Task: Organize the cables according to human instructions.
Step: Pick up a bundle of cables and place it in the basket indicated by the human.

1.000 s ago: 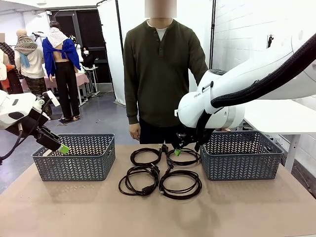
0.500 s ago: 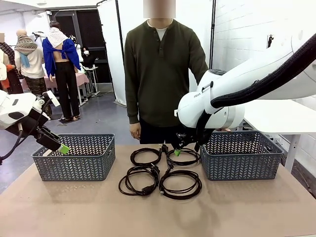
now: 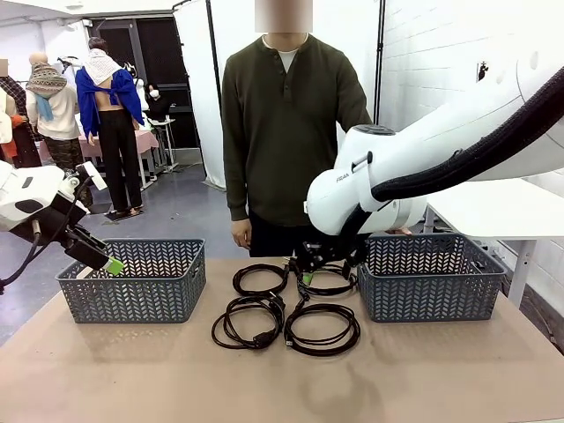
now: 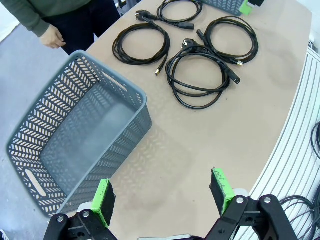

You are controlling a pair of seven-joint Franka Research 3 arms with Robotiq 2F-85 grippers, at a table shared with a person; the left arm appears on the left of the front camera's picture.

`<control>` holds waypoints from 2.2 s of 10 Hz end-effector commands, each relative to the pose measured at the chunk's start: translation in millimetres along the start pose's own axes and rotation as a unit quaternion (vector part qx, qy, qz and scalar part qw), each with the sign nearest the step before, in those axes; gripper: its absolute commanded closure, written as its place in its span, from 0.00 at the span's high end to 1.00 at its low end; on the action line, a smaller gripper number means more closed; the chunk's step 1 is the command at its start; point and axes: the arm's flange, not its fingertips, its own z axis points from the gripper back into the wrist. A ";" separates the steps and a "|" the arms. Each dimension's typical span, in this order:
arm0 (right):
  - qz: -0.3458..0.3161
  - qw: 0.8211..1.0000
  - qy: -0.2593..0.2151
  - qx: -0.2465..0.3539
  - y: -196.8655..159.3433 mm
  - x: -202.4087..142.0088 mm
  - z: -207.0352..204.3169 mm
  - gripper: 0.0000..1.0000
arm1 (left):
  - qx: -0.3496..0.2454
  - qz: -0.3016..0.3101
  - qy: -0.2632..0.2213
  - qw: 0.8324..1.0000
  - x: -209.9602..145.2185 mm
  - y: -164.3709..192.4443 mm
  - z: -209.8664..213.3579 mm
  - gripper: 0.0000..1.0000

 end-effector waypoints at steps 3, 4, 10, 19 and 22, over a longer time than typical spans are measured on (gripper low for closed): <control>-0.092 0.994 0.021 -0.061 33.3 -10.2 -8.6 1.00 | -0.004 0.002 -0.005 1.000 -1.3 2.1 -0.7 1.00; -0.110 0.992 0.018 -0.059 37.3 -12.0 -16.8 1.00 | -0.004 0.002 -0.005 1.000 -1.3 2.1 -0.7 1.00; -0.191 0.980 0.017 -0.042 44.9 0.7 -57.0 1.00 | -0.004 0.002 -0.005 1.000 -1.3 2.1 -0.7 1.00; -0.223 0.973 0.044 -0.030 46.1 4.1 -79.4 1.00 | -0.004 0.002 -0.005 1.000 -1.3 2.1 -0.7 1.00; -0.223 0.973 0.044 -0.030 46.1 4.1 -79.4 1.00 | -0.004 0.002 -0.005 1.000 -1.3 2.1 -0.7 1.00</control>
